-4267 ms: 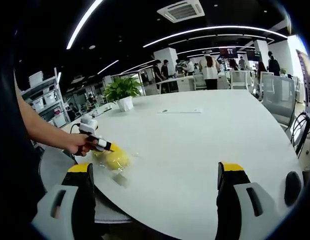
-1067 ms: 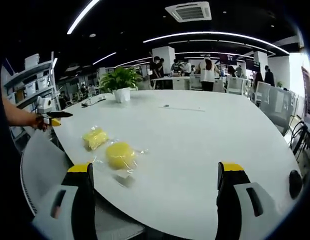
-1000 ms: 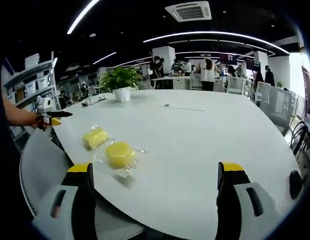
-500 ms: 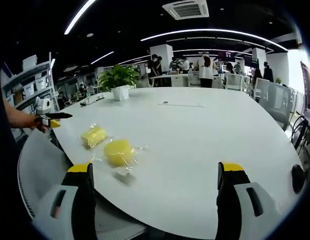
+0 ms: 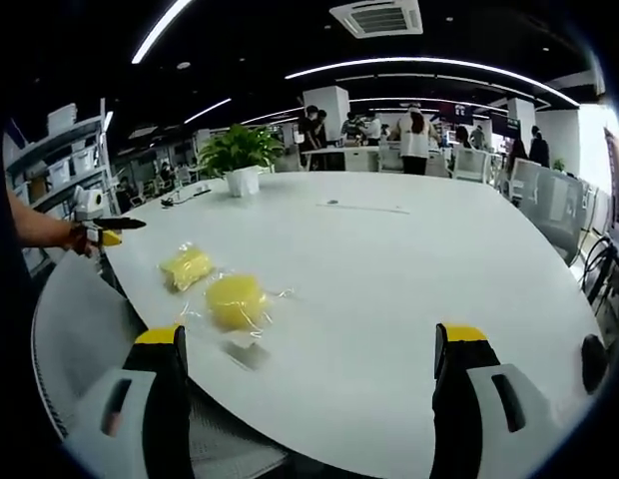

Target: Compare the silicone blocks by pressing each to a similar depth, holding the contact briefly, and releasing to observe deformation and rebound differences across the visible hardness samples.

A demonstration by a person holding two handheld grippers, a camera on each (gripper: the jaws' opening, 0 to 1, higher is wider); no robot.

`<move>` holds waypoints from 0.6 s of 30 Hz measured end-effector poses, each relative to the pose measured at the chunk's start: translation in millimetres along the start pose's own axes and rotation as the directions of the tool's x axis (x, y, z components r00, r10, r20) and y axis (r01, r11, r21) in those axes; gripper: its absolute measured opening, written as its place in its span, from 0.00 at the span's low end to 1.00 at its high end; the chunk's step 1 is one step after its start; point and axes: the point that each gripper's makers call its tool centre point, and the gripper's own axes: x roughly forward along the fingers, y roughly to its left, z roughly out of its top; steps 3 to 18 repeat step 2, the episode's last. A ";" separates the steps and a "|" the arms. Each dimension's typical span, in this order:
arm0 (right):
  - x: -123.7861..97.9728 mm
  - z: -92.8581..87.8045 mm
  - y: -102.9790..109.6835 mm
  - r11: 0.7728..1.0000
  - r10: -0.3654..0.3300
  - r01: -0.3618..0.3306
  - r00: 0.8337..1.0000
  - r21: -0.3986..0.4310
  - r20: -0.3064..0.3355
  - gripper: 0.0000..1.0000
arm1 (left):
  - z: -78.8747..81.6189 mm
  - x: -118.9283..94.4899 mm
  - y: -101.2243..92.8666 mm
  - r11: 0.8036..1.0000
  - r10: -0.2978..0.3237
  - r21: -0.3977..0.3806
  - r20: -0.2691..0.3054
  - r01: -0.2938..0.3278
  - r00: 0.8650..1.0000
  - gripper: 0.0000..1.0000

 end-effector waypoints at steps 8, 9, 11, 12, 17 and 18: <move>-0.7 -0.1 -1.3 1.000 -0.003 0.003 1.000 0.003 0.001 0.97 | -0.7 0.2 -0.4 1.000 -0.001 0.002 -0.005 0.001 1.000 1.00; -0.7 -0.1 -1.3 1.000 -0.003 0.003 1.000 0.003 0.001 0.97 | -0.7 0.2 -0.4 1.000 -0.001 0.002 -0.005 0.001 1.000 1.00; -0.7 -0.1 -1.3 1.000 -0.003 0.003 1.000 0.003 0.001 0.97 | -0.7 0.2 -0.4 1.000 -0.001 0.002 -0.005 0.001 1.000 1.00; -0.7 -0.1 -1.3 1.000 -0.003 0.003 1.000 0.003 0.001 0.97 | -0.7 0.2 -0.4 1.000 -0.001 0.002 -0.005 0.001 1.000 1.00; -0.7 -0.1 -1.3 1.000 -0.003 0.003 1.000 0.003 0.001 0.97 | -0.7 0.2 -0.4 1.000 -0.001 0.002 -0.005 0.001 1.000 1.00; -0.7 -0.1 -1.3 1.000 -0.003 0.003 1.000 0.003 0.001 0.97 | -0.7 0.2 -0.4 1.000 -0.001 0.002 -0.005 0.001 1.000 1.00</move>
